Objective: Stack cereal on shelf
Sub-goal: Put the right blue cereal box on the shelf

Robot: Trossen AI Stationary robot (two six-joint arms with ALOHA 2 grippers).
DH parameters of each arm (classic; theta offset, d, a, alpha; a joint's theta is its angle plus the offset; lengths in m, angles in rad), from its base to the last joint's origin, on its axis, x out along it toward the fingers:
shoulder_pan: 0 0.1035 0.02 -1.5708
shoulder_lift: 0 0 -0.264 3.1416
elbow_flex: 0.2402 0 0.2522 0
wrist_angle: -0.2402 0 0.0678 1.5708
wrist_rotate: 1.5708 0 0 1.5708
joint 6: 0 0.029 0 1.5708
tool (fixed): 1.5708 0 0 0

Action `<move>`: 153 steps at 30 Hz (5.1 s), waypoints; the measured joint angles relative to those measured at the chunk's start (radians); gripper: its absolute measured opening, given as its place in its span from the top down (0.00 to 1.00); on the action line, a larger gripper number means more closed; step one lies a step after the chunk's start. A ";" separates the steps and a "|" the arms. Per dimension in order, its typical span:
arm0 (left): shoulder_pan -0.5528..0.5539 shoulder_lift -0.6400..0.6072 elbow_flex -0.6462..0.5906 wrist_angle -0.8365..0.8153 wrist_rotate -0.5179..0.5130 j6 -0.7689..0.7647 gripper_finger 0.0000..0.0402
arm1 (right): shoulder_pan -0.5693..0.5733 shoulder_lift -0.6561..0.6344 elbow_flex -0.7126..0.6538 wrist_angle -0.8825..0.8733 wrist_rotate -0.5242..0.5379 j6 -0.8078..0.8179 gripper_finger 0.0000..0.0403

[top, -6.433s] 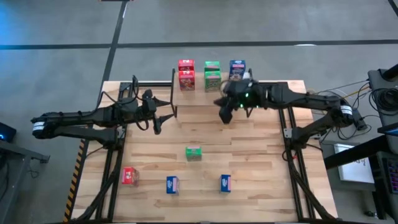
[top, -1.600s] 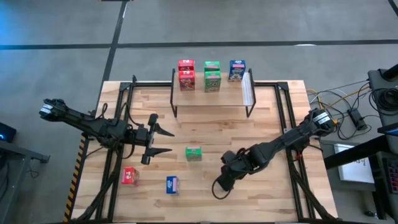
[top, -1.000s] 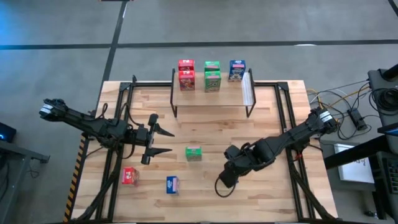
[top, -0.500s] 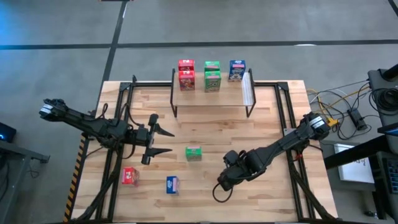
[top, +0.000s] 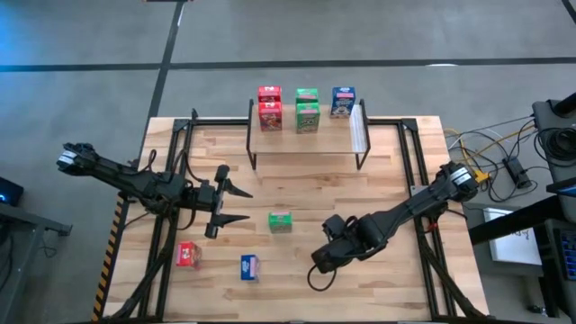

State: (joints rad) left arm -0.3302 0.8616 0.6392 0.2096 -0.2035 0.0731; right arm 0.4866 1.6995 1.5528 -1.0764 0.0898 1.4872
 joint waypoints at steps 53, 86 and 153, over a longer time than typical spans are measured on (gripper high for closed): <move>0.000 0.003 0.000 0.000 0.000 0.000 0.42 | 0.075 0.084 0.113 -0.028 0.068 -0.275 0.42; 0.000 0.005 0.000 -0.001 0.000 0.000 0.42 | 0.179 0.110 0.112 -0.049 0.397 -0.519 0.42; 0.000 0.005 0.000 -0.001 0.000 0.008 0.42 | 0.210 0.113 -0.079 0.167 0.529 -0.389 0.57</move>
State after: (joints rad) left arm -0.3304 0.8665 0.6392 0.2089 -0.2035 0.0811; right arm 0.6968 1.8122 1.4737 -0.9094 0.6187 1.0978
